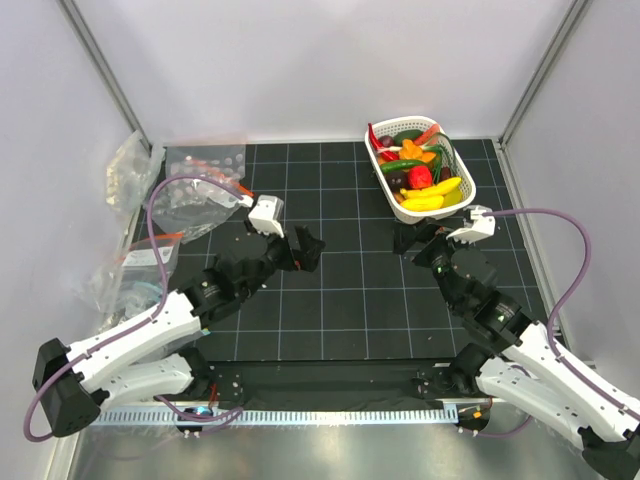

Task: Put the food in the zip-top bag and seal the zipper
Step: Pick up the zipper food storage bag at the center of the board.

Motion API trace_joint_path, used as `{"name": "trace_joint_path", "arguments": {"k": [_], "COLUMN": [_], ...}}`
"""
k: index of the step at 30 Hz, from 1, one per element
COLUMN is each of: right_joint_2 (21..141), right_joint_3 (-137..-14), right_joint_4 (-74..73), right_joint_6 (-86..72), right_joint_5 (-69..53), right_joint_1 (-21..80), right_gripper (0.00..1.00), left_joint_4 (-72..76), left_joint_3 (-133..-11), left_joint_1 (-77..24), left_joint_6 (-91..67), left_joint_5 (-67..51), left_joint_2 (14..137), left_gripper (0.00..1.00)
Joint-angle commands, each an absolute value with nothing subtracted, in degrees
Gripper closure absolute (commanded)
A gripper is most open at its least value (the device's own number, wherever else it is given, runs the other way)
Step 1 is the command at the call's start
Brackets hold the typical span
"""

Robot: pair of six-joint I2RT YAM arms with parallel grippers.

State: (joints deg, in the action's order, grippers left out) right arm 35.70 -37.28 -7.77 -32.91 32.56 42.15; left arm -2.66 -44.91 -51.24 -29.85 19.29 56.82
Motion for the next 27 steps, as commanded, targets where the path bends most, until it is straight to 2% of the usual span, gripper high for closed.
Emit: {"name": "trace_joint_path", "arguments": {"k": [1,6,14,24,27], "right_joint_2": [35.4,35.4,37.3,39.3,38.9], "right_joint_3": [-37.1,-36.7,-37.1,-37.1,-36.4], "right_joint_4": [-5.2,-5.8,-5.4,-4.4,-3.0], "right_joint_6": [-33.6,-35.9,-33.4,-30.6,-30.3], "right_joint_5": [36.7,39.5,37.4,34.5,33.5], "right_joint_1": [42.0,42.0,42.0,42.0,42.0], "right_gripper": [0.00,0.00,0.00,0.00,0.00], "left_joint_4": [-2.6,-4.0,-6.9,-16.0,-20.4], "left_joint_3": [-47.3,-47.8,-50.8,-65.8,-72.0], "left_joint_1": [-51.2,-51.2,-50.6,-34.6,-31.3], "left_joint_6": [-29.0,-28.8,-27.3,-36.1,-34.2], "left_joint_5": [22.6,30.4,47.3,39.7,43.0], "left_joint_2": [57.3,59.7,65.6,78.3,83.7], "left_gripper": [0.00,0.00,0.00,0.00,0.00]}}
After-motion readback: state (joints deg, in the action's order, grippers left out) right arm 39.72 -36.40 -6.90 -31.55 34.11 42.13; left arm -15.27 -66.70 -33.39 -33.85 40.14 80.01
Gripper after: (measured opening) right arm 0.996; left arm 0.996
